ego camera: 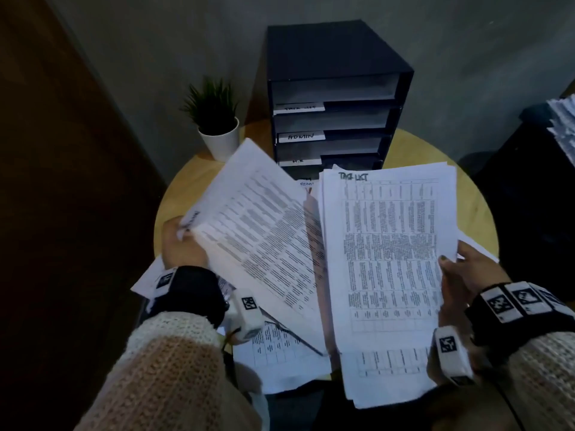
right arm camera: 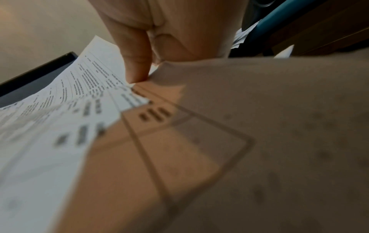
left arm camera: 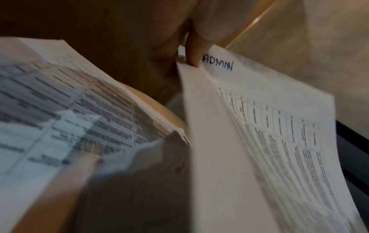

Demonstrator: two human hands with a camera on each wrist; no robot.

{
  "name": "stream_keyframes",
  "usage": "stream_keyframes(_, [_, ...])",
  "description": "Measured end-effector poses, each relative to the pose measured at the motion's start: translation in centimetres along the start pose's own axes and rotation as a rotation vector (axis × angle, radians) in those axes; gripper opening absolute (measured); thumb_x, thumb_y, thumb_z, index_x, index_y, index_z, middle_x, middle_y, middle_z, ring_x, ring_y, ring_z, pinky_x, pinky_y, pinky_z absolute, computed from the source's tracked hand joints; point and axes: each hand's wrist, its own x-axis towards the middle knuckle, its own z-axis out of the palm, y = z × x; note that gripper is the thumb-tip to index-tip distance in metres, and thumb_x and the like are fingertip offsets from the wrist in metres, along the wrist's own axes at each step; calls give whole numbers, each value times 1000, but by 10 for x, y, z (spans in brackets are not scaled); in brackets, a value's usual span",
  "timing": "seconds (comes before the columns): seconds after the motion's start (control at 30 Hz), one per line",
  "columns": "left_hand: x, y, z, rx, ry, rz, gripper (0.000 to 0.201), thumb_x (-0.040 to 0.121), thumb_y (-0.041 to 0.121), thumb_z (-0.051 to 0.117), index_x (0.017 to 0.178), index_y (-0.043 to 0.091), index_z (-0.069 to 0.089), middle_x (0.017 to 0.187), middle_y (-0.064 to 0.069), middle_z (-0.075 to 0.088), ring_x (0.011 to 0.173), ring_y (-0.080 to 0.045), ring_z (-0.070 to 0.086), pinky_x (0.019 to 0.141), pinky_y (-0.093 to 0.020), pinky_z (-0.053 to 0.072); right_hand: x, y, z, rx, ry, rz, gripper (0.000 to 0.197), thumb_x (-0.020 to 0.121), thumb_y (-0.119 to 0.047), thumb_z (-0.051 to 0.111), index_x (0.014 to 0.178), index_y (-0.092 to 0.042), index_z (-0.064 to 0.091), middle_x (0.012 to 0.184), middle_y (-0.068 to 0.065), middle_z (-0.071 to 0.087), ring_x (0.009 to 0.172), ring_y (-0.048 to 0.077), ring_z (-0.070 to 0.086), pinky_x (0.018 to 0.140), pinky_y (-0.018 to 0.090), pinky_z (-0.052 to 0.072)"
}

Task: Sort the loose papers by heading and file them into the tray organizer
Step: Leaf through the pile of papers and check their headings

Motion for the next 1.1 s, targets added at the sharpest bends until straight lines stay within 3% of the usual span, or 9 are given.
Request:
stream_keyframes(0.13, [-22, 1, 38, -27, -213, 68, 46, 92, -9, 36, 130, 14, 47, 117, -6, 54, 107, -23, 52, 80, -19, 35, -7, -14, 10, -58, -21, -21, 29, 91, -7, 55, 120, -9, 57, 103, 13, 63, 95, 27, 58, 77, 27, 35])
stream_keyframes(0.27, [-45, 9, 64, -311, -441, -116, 46, 94, -6, 40, 124, 30, 42, 88, 7, 51, 81, -19, 55, 74, -28, 45, -7, -23, 15, -109, -17, -15, 29, 92, -9, 55, 120, -3, 56, 115, 19, 63, 107, 33, 58, 78, 28, 35])
stream_keyframes(0.37, [-57, 16, 76, -582, -596, -352, 28, 97, -2, 40, 110, 19, 52, 90, -4, 56, 67, -17, 55, 68, -28, 49, -3, -24, 17, -112, 4, 7, 30, 92, -11, 54, 121, -5, 57, 119, 17, 62, 110, 34, 57, 92, 36, 42])
stream_keyframes(0.43, [-63, 13, 82, -474, -604, -310, 18, 95, 1, 50, 106, 11, 60, 91, -11, 62, 61, -16, 60, 59, -28, 55, -2, -25, 20, -106, 0, 24, 29, 93, -13, 53, 121, -6, 57, 120, 18, 62, 110, 34, 57, 95, 37, 42])
stream_keyframes(0.53, [-50, -6, 85, -198, -433, -90, 17, 89, 9, 62, 83, 19, 75, 104, -8, 69, 89, -19, 65, 75, -19, 51, 0, -25, 24, -103, 2, 45, 30, 93, -12, 53, 122, -6, 57, 120, 18, 62, 110, 34, 57, 93, 36, 42])
stream_keyframes(0.6, [-32, -16, 78, -32, -346, -111, 21, 91, 19, 60, 76, 28, 72, 113, -5, 68, 105, -24, 62, 83, -18, 46, 0, -25, 27, -127, 3, 59, 30, 93, -12, 52, 121, -5, 57, 120, 19, 62, 109, 35, 57, 93, 37, 42])
stream_keyframes(0.73, [-10, -25, 68, 234, -431, -234, 38, 96, 27, 52, 131, 12, 54, 136, -8, 53, 127, -26, 49, 105, -31, 40, 1, -26, 30, -149, -23, 106, 33, 94, -10, 50, 126, -4, 54, 125, 18, 59, 113, 34, 54, 88, 31, 39])
stream_keyframes(1.03, [-19, -24, 62, 392, -489, -138, 32, 92, 35, 56, 120, 19, 62, 127, -2, 61, 115, -24, 56, 100, -26, 40, 7, -15, 38, -12, -20, 144, 42, 89, -12, 55, 131, -14, 49, 119, 17, 60, 95, 25, 56, 99, 45, 47])
stream_keyframes(1.1, [-19, -24, 62, 326, -447, -132, 17, 88, 34, 61, 101, 25, 68, 114, -3, 66, 105, -28, 60, 97, -32, 47, 13, -10, 39, -51, -19, 147, 24, 89, -17, 54, 113, -17, 56, 104, 16, 62, 91, 29, 57, 95, 46, 48])
